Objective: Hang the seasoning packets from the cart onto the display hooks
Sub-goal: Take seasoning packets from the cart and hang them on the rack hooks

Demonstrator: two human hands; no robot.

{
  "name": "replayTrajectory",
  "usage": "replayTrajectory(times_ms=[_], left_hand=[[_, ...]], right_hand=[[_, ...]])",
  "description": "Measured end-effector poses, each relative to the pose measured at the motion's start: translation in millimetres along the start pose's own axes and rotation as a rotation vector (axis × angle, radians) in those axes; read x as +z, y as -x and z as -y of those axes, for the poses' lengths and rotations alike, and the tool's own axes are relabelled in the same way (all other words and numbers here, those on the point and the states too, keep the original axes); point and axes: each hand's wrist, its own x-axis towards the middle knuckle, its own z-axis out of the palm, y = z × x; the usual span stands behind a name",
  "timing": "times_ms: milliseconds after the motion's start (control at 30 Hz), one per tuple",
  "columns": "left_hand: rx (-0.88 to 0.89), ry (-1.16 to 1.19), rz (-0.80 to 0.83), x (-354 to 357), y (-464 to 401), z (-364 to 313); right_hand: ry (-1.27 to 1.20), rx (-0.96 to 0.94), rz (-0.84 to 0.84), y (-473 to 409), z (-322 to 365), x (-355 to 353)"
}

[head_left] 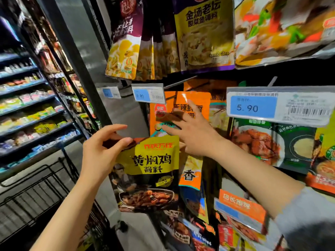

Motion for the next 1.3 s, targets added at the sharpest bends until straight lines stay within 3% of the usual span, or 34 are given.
replayTrajectory(times_ms=[300,467,633,700,800,867,967,1067,1300], left_hand=[[-0.028,-0.009,-0.014,4,1,16],[-0.035,0.030,-0.012,5,0,15],[-0.027,0.041,-0.013,5,-2,15],[-0.019,0.048,-0.012,3,-1,15],[-0.018,0.069,-0.012,-1,4,16],[-0.008,0.097,-0.019,-4,8,15],[0.023,0.129,-0.018,-8,17,8],[0.062,0.195,-0.003,-17,29,-1],[0.100,0.397,0.091,-26,71,-16]], right_hand=[[0.062,0.194,0.293,-15,-42,45],[-0.263,0.456,0.473,-7,-66,77],[-0.318,0.392,0.382,-15,-54,57],[-0.531,0.372,0.235,-16,-38,42],[-1.068,0.412,-0.017,-4,-5,-4],[-1.228,0.322,-0.109,8,18,-38],[-1.140,0.250,-0.211,22,47,-62],[-0.999,0.327,-0.300,34,70,-80],[-0.859,0.496,-0.269,89,123,-126]])
